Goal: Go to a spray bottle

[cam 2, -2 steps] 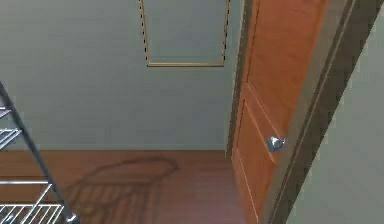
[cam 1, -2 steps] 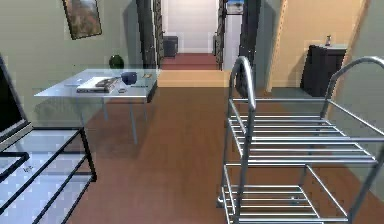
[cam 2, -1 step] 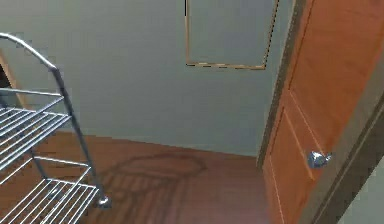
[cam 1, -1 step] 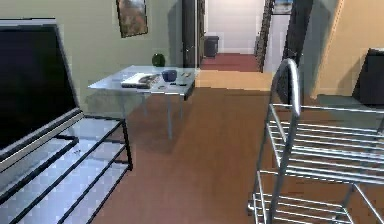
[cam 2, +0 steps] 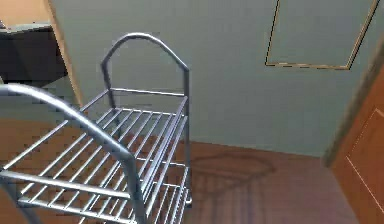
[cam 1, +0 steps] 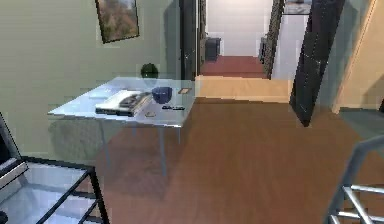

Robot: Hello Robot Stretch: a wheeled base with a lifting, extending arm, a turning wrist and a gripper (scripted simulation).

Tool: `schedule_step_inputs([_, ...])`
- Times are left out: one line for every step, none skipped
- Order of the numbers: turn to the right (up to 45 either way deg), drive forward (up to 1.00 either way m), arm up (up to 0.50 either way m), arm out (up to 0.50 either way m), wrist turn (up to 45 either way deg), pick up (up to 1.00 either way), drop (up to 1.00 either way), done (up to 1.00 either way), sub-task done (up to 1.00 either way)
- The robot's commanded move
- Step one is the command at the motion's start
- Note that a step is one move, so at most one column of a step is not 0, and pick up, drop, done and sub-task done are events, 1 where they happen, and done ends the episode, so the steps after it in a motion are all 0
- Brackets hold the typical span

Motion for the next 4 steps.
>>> schedule_step_inputs([0.0, 0.85, 0.00, 0.00, 0.0, 0.00, 0.00, 0.00, 0.00])
schedule_step_inputs([45.0, 0.00, 0.00, 0.00, 0.0, 0.00, 0.00, 0.00, 0.00])
schedule_step_inputs([18.0, 0.00, 0.00, 0.00, 0.0, 0.00, 0.00, 0.00, 0.00])
schedule_step_inputs([0.0, 1.00, 0.00, 0.00, 0.0, 0.00, 0.00, 0.00, 0.00])
